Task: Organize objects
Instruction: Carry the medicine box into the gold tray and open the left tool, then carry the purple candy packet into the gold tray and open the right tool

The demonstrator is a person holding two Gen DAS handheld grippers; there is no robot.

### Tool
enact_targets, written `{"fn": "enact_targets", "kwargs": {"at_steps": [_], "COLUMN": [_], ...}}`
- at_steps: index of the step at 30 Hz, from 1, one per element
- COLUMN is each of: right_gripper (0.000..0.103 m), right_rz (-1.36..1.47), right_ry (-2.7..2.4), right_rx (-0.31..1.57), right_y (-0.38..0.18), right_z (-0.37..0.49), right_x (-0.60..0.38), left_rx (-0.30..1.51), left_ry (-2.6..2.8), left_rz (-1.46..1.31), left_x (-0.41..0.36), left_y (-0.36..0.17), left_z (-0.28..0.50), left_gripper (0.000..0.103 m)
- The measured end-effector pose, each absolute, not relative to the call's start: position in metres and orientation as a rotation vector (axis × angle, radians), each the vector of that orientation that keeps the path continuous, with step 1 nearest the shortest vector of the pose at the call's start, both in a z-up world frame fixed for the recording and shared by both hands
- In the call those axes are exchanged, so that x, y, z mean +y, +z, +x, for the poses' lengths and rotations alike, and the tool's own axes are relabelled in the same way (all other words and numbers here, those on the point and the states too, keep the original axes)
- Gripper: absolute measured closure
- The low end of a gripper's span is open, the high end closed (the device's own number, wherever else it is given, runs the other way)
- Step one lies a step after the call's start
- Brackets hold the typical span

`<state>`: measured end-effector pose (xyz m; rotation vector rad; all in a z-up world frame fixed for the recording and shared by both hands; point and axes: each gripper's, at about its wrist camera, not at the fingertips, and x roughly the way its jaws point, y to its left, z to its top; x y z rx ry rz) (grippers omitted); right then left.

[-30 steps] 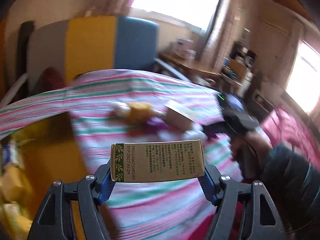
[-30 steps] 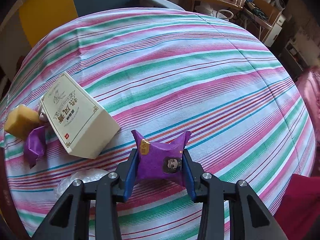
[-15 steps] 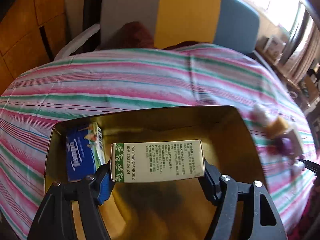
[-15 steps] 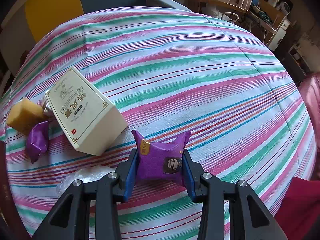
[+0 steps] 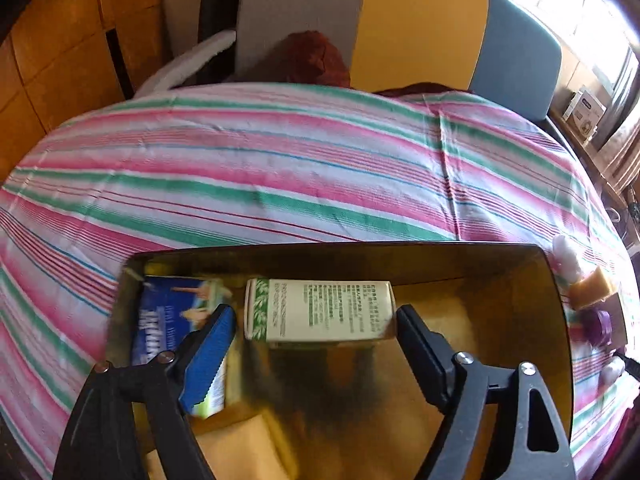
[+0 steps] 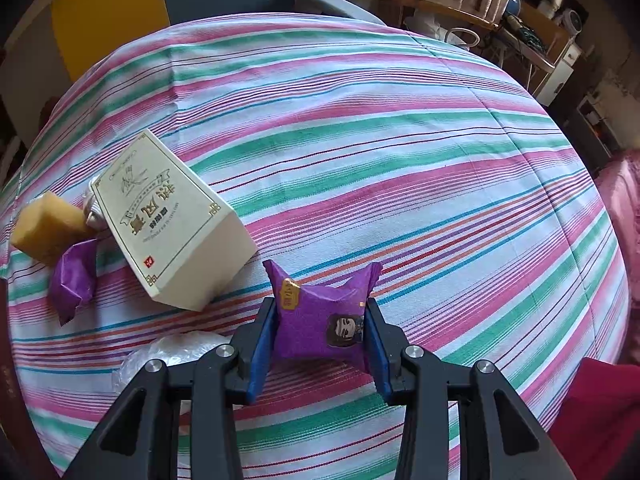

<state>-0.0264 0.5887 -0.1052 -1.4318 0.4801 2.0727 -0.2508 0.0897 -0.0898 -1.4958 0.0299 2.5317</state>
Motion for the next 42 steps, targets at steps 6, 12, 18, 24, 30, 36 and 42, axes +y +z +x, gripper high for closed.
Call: {"fn": "enact_targets", "kwargs": {"at_steps": [6,12,18,24,30,36,42], "right_gripper": [0.061,0.061,0.061,0.062,0.062,0.062,0.062], "right_rz": [-1.437,-1.442,-1.453,-1.423,-1.349,-1.253,-1.216], "right_ry": [2.076,2.076,2.075,2.08,2.092,2.149,2.197], "right_rx": [0.458,0.435,0.377,0.406,0.456,0.47,0.474], "right_y": [-0.105,-0.105,-0.104,-0.1,-0.092,-0.076,-0.065], "right_z": [-0.028,-0.029,-0.03,-0.026,-0.021,-0.017,-0.018], "right_x": [0.585,0.582,0.575,0.578,0.584,0.583,0.574], "left_rx": [0.071,0.106,0.102,0.173,0.187,0.127,0.045], "left_ry": [2.607,2.678,2.674,2.651,2.64,2.621,2.723], "left_rz": [-1.295,-1.086,-1.017,-1.001,-1.045,-1.089,-1.133], "left_x": [0.072,0.068,0.074,0.084,0.08,0.055,-0.002], "left_y": [-0.042,-0.009,-0.005,-0.01,-0.019,-0.02,-0.017], "left_z": [-0.197,-0.109,-0.058,-0.036,-0.03,-0.026,-0.026], "left_gripper": [0.02,0.02,0.02,0.02,0.02,0.025,0.026]}}
